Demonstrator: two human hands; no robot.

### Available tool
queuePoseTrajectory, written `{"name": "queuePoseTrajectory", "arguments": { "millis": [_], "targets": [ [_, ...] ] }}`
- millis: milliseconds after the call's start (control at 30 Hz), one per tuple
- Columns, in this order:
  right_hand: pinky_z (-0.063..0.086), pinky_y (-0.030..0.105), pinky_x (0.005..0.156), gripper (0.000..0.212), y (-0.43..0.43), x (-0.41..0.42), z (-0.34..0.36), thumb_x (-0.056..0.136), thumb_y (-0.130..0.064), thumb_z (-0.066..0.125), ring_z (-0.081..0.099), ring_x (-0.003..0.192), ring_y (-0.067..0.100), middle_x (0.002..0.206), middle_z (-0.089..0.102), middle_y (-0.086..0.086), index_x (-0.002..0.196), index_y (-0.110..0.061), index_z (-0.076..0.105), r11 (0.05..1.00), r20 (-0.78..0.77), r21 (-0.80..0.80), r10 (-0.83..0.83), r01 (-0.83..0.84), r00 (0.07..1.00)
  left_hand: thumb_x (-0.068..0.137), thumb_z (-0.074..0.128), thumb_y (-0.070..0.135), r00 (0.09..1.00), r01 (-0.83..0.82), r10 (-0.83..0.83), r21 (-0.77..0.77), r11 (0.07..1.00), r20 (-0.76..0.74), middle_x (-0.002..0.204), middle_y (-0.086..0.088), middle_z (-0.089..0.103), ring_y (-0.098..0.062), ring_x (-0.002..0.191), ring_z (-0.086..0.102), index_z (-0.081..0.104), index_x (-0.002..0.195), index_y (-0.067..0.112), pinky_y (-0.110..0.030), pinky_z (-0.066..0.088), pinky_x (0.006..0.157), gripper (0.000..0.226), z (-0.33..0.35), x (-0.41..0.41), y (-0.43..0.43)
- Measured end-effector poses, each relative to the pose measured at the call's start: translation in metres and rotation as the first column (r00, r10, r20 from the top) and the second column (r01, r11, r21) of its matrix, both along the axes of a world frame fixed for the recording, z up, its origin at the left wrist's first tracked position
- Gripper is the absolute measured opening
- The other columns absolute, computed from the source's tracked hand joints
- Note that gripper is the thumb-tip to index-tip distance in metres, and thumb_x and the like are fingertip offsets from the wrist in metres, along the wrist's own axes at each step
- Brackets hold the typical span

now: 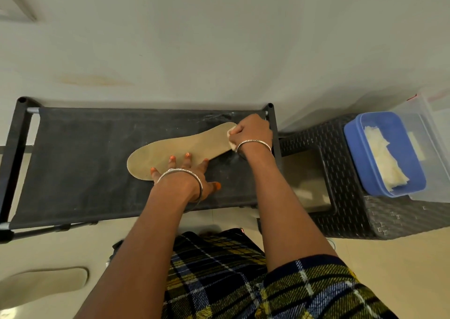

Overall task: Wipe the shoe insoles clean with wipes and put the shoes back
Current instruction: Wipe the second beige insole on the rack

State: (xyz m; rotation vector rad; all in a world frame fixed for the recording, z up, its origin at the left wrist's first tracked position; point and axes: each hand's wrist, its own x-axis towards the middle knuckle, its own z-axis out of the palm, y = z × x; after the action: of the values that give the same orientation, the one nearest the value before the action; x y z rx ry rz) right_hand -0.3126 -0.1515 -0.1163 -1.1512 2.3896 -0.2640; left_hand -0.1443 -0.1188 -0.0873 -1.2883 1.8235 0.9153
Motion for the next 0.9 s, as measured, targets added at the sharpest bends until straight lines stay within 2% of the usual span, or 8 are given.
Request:
{"name": "queuePoseTrajectory", "arguments": {
  "millis": [100,267,400,500,567,700,767,900],
  "targets": [
    [0.044,0.028,0.068,0.017,0.001,-0.003,0.0,0.087,-0.018,0.068,0.068,0.096,0.031,0.103,0.07,0.012,0.102,-0.011,0.072,0.998,-0.095,-0.042,-0.053,0.049,0.994,0.094,0.037,0.065,1.0,-0.006,0.006,-0.006,1.0,-0.001,0.161,0.004,-0.02,-0.032,0.147,-0.018,-0.008,0.152,0.042,-0.069,0.002,0.113,0.077,0.0,-0.001,0.0],
    [0.06,0.034,0.077,0.009,-0.002,0.013,-0.004,0.074,-0.017,0.074,0.07,0.083,0.023,0.087,0.074,0.005,0.081,-0.013,0.076,0.984,0.112,0.099,0.134,-0.145,0.985,0.092,0.037,0.067,1.0,-0.005,0.005,-0.018,1.0,0.016,0.161,0.004,-0.019,-0.031,0.147,-0.017,-0.008,0.152,0.043,-0.069,0.002,0.112,0.079,-0.001,-0.002,0.001],
    [0.053,0.027,0.073,0.013,0.0,0.006,-0.004,0.084,-0.02,0.067,0.068,0.092,0.026,0.095,0.073,0.006,0.091,-0.014,0.076,1.0,0.02,-0.019,-0.01,0.01,1.0,0.093,0.037,0.066,1.0,-0.011,0.011,-0.013,1.0,0.005,0.161,0.005,-0.019,-0.031,0.147,-0.017,-0.008,0.152,0.043,-0.07,0.001,0.111,0.078,-0.002,-0.001,0.0],
    [0.051,0.03,0.078,0.016,0.003,0.005,0.001,0.091,-0.012,0.062,0.067,0.099,0.028,0.103,0.073,0.009,0.101,-0.011,0.075,0.992,-0.055,-0.11,-0.07,0.064,0.996,0.093,0.037,0.066,1.0,-0.007,0.007,-0.013,1.0,0.0,0.161,0.005,-0.02,-0.032,0.147,-0.017,-0.009,0.152,0.043,-0.071,0.001,0.111,0.078,-0.002,0.0,0.0],
    [0.051,0.03,0.081,0.018,0.004,0.013,0.003,0.088,-0.007,0.062,0.068,0.096,0.027,0.101,0.073,0.008,0.097,-0.013,0.076,0.993,-0.023,-0.118,0.009,-0.012,1.0,0.093,0.037,0.066,1.0,-0.009,0.009,-0.012,1.0,0.005,0.16,0.005,-0.02,-0.032,0.147,-0.018,-0.009,0.152,0.043,-0.071,0.0,0.11,0.078,-0.003,-0.001,0.0],
    [0.058,0.034,0.082,0.019,0.005,0.026,0.005,0.08,-0.007,0.07,0.07,0.086,0.021,0.09,0.076,0.0,0.087,-0.022,0.08,0.971,0.176,-0.103,0.231,-0.215,0.957,0.092,0.037,0.067,1.0,-0.016,0.016,-0.023,1.0,0.013,0.16,0.005,-0.02,-0.031,0.147,-0.018,-0.011,0.151,0.043,-0.07,0.0,0.111,0.08,-0.003,-0.002,0.001],
    [0.057,0.032,0.079,0.021,0.005,0.025,0.007,0.081,-0.011,0.069,0.069,0.089,0.024,0.094,0.075,0.0,0.089,-0.027,0.079,0.977,0.13,-0.104,0.196,-0.183,0.972,0.092,0.036,0.067,1.0,-0.016,0.016,-0.025,1.0,0.015,0.161,0.006,-0.02,-0.031,0.147,-0.017,-0.01,0.151,0.044,-0.07,0.0,0.111,0.078,-0.002,-0.002,0.001],
    [0.046,0.027,0.067,0.024,0.008,0.018,0.007,0.091,-0.008,0.057,0.068,0.095,0.029,0.104,0.071,0.004,0.098,-0.022,0.076,0.978,-0.097,-0.207,-0.04,0.019,0.994,0.093,0.037,0.067,1.0,-0.016,0.017,-0.019,1.0,0.016,0.16,0.005,-0.02,-0.031,0.147,-0.018,-0.009,0.151,0.044,-0.07,0.001,0.112,0.078,-0.002,-0.001,0.001]
  ]
}}
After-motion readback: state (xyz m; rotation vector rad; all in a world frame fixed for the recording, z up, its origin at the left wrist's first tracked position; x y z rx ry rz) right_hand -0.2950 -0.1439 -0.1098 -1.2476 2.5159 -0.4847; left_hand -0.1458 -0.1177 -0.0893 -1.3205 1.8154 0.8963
